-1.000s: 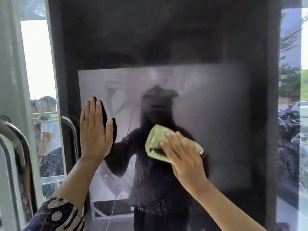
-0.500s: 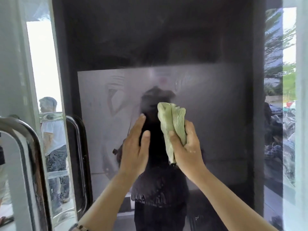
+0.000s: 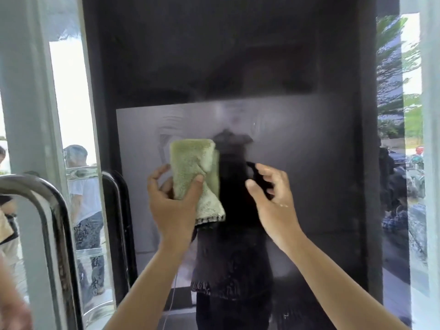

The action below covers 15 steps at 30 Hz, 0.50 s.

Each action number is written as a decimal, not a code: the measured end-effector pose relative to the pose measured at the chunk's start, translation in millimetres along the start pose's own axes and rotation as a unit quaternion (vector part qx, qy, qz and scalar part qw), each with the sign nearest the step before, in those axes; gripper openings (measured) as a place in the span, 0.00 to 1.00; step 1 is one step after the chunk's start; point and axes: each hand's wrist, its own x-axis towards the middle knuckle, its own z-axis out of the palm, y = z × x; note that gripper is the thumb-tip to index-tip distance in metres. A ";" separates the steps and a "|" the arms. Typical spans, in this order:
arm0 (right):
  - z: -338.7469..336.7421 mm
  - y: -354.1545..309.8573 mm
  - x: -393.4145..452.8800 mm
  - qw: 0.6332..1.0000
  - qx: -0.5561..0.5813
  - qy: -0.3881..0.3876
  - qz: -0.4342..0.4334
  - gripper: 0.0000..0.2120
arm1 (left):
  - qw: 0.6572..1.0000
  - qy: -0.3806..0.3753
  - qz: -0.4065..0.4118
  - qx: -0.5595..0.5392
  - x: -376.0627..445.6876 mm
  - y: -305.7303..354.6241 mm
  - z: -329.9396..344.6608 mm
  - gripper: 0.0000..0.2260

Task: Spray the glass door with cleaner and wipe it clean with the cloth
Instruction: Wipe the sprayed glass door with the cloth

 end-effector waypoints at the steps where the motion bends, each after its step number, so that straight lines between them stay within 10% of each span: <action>1: -6.1 5.2 -0.4 1.000 -0.009 0.019 -0.007 0.14 | 0.999 0.028 0.028 0.023 7.8 -1.2 -7.1 0.20; 10: -46.2 28.9 10.5 0.977 -0.105 0.175 -0.058 0.10 | 0.900 0.077 0.246 0.352 64.3 -24.6 -50.1 0.19; 15: -59.3 31.6 12.7 0.962 -0.157 0.204 -0.089 0.12 | 0.867 -0.031 0.263 0.423 55.3 -42.2 -45.8 0.20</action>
